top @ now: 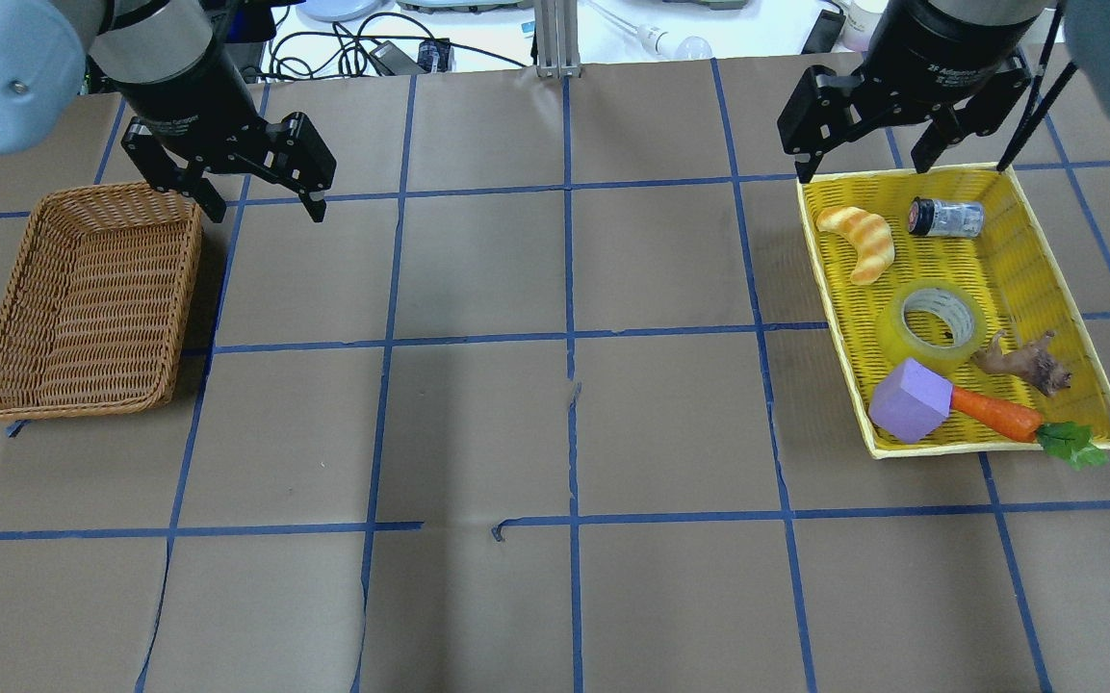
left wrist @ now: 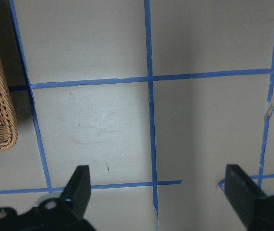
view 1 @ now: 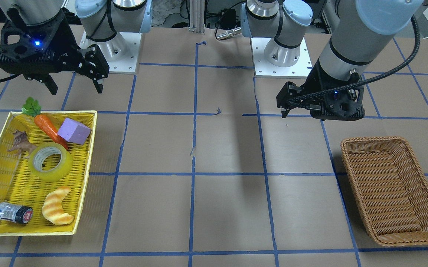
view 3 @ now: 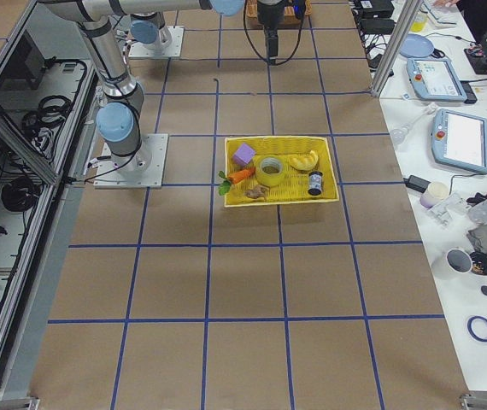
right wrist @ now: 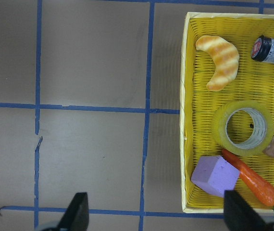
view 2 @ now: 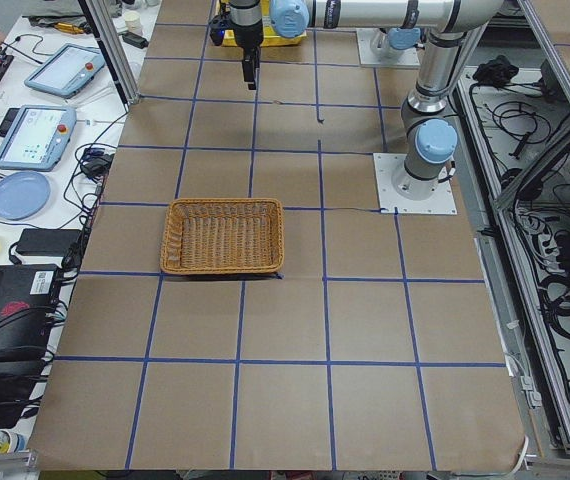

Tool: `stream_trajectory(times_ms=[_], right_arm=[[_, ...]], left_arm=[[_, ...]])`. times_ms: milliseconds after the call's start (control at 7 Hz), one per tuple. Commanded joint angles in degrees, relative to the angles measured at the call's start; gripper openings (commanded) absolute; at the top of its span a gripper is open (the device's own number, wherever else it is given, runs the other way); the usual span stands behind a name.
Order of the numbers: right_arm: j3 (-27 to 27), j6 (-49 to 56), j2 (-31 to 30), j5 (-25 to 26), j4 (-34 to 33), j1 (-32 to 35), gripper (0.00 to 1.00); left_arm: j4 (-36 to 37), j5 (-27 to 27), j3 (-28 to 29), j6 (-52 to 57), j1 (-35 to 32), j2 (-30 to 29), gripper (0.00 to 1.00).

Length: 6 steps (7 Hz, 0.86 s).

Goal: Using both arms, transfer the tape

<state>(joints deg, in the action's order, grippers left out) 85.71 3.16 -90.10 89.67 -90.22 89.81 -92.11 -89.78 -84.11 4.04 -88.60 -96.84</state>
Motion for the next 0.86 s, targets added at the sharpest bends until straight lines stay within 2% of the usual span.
stream_trajectory(times_ms=[0,714], right_arm=[[0.07,0.18,0.19,0.50,0.31,-0.42,1.00],[-0.01,1.05,2.21,0.77,0.57,-1.04,1.00]], left_arm=[[0.00,0.22,0.00,0.00,0.09,0.07,1.00],[-0.09,0.13,-0.09,0.00,0.18,0.07,1.00]])
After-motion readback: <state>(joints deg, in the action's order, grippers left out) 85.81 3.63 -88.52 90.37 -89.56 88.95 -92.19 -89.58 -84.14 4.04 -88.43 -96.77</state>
